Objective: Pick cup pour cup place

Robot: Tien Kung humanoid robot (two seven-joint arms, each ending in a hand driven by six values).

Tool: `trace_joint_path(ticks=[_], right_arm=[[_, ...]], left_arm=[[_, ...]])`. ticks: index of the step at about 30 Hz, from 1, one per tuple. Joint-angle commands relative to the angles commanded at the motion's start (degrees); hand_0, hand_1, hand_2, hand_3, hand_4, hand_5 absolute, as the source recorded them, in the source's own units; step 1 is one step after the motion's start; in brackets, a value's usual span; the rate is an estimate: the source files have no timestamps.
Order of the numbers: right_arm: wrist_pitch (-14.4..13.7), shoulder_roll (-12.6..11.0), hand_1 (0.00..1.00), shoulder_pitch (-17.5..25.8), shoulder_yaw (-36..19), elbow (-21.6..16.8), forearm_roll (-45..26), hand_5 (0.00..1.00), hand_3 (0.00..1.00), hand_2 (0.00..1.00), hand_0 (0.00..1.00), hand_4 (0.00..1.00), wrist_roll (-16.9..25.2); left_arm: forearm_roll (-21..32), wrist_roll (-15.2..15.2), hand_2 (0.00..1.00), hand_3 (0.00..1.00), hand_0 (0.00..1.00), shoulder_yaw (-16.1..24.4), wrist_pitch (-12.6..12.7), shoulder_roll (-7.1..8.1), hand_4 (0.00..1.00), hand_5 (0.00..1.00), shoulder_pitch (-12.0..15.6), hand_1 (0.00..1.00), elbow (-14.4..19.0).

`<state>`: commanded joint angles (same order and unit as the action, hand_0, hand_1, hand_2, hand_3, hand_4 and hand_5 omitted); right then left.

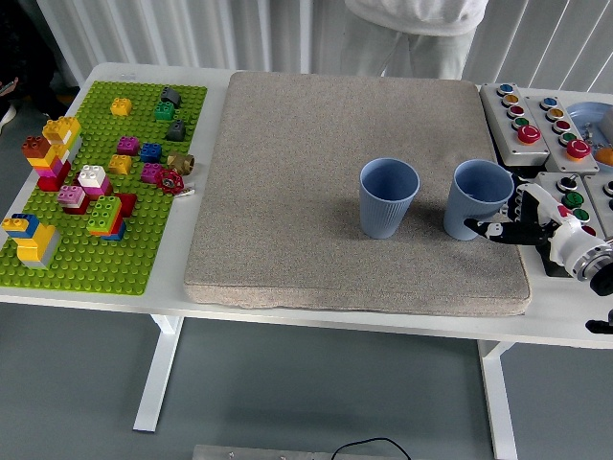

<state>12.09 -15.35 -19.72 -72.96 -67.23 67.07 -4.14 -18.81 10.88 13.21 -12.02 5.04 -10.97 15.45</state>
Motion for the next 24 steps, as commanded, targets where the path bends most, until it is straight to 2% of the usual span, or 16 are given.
trace_joint_path(ticks=[24], right_arm=[[-1.1, 1.1, 0.906, -0.8, 1.9, 1.2, -0.4, 0.278, 0.995, 0.998, 0.925, 0.844, 0.3]], left_arm=[[-0.2, 0.1, 0.873, 0.798, 0.799, 0.1, 0.0, 0.04, 0.522, 0.998, 0.1, 0.836, 0.0]])
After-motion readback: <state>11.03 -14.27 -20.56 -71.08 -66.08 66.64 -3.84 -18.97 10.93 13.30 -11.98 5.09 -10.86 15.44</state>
